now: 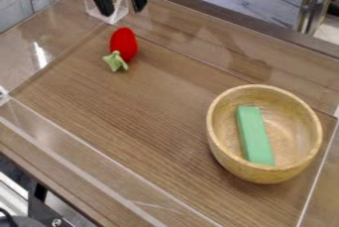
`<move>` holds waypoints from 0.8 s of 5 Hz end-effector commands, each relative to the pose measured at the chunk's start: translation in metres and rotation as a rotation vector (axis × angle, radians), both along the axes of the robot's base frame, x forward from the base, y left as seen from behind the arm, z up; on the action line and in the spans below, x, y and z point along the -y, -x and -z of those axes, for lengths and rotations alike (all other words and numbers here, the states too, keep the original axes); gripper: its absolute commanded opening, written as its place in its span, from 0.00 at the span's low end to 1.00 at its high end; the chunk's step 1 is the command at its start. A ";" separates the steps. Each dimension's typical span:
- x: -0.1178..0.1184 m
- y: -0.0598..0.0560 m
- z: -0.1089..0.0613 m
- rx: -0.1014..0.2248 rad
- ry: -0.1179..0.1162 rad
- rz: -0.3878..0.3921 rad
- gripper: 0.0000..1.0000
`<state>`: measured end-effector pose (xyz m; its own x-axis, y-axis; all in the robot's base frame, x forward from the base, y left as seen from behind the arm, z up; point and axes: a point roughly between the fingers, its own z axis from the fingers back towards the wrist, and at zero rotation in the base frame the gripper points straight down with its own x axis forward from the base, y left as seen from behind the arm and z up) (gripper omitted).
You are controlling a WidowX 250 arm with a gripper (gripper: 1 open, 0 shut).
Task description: Move the red fruit to the left
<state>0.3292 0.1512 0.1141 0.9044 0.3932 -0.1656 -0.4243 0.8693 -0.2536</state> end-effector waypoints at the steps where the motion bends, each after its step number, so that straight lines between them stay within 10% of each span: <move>1: -0.011 -0.003 -0.032 0.083 -0.063 -0.030 1.00; 2: -0.027 -0.007 -0.018 0.073 -0.078 -0.056 0.00; 3: -0.030 -0.005 -0.007 0.065 -0.089 0.006 1.00; 4: -0.029 -0.001 -0.002 0.061 -0.097 0.069 1.00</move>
